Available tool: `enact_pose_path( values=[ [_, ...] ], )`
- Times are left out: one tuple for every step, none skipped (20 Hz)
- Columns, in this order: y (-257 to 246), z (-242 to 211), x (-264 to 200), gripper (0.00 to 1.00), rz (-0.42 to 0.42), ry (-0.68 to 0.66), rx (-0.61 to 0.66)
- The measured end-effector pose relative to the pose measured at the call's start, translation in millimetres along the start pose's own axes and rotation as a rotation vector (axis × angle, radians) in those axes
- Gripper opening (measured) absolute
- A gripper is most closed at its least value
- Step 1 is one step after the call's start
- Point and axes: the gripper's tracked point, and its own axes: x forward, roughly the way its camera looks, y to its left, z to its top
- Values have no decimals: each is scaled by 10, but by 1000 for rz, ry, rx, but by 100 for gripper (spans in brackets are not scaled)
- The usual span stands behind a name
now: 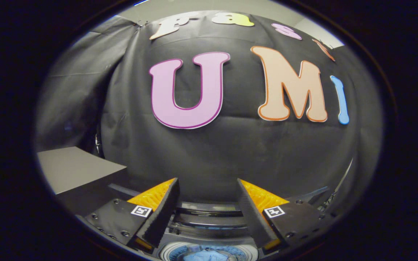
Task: Put the clothes into the washing machine and then close the washing machine lid.
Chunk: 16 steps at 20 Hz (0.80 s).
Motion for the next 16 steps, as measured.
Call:
enact_pose_path(
  values=[
    [27,-43,-124,97,12,5,-2],
    [73,-94,-243,97,26,9,-7],
    [94,-141,-361,97,38,12,-17],
    [87,-216,-492,97,45,15,-40],
    [79,-274,-609,97,39,21,-86],
    [19,-335,-731,97,16,28,-157],
    [-9,-364,-844,98,4,23,-226],
    [-19,-379,-923,98,-2,12,-273],
    [-13,-381,-1037,98,0,4,-291],
    [8,-401,-1134,98,2,-5,-279],
    [30,-398,-1225,98,12,-10,-243],
    [40,-394,-1273,98,25,-18,-202],
    [35,-379,-1331,98,28,-26,-166],
    [30,-369,-1379,97,31,-30,-135],
    [20,-380,-1423,97,32,-31,-111],
    [-11,-410,-1479,97,30,-27,-89]
  ],
)
